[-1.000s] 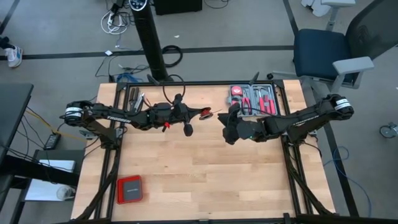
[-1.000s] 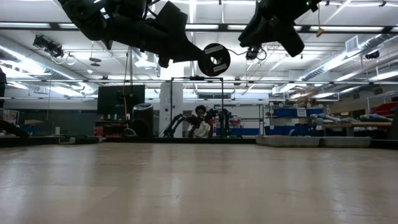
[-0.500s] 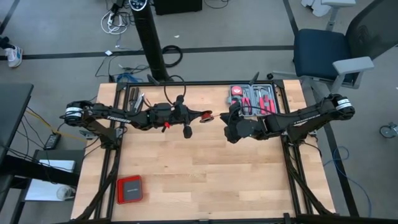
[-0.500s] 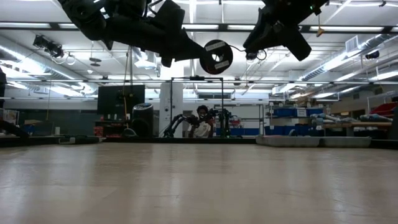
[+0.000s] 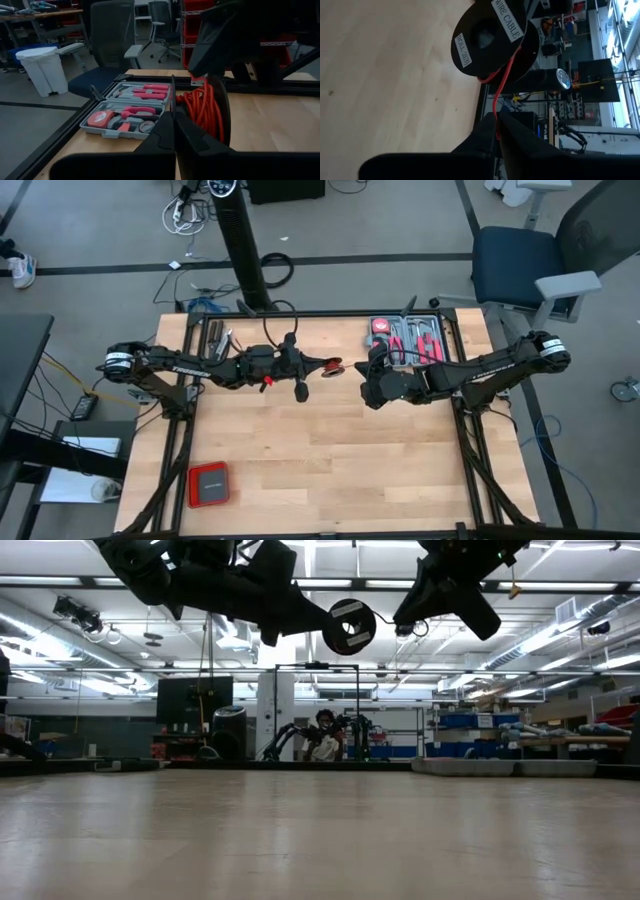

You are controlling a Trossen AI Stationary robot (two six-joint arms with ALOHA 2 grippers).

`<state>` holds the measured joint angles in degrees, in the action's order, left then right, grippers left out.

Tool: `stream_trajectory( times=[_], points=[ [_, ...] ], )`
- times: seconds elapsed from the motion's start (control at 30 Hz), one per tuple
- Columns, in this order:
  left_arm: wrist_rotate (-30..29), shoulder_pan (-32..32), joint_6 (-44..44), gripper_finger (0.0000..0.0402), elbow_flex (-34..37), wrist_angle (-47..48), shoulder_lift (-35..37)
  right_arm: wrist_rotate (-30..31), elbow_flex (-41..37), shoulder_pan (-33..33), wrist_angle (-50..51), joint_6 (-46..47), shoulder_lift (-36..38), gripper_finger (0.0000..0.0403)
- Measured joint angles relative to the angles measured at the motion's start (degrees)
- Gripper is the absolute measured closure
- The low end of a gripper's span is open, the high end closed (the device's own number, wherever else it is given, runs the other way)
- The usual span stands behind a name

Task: Coil cords
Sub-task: Coil the red cable wire onto the black spool

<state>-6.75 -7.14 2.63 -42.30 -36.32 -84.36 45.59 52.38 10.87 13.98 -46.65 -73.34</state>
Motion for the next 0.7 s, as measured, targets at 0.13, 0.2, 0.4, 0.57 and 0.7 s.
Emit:
stream_trajectory(
  times=[0.13, 0.2, 0.4, 0.57, 0.7],
  points=[
    [0.45, 0.02, -0.17, 0.0401, 0.00, -0.19, 0.00, -0.60, 0.00, -0.04, -0.02, -0.53, -0.01, 0.0378],
    [0.45, 0.00, -0.21, 0.0401, 0.00, -0.19, 0.00, -0.73, 0.00, -0.04, -0.02, -1.07, -0.02, 0.0374],
    [0.45, 0.00, -0.24, 0.0401, 0.00, -0.19, 0.00, -1.26, 0.00, -0.64, -0.03, -3.11, -0.02, 0.0367],
    [0.45, 0.00, -0.26, 0.0401, 0.00, -0.18, 0.00, -2.37, 0.00, -0.59, -0.13, -3.08, -0.05, 0.0380],
    [0.45, 0.00, -0.26, 0.0401, 0.00, -0.13, 0.00, -2.35, 0.00, -0.63, -0.40, -1.90, -0.30, 0.0397]
  ],
)
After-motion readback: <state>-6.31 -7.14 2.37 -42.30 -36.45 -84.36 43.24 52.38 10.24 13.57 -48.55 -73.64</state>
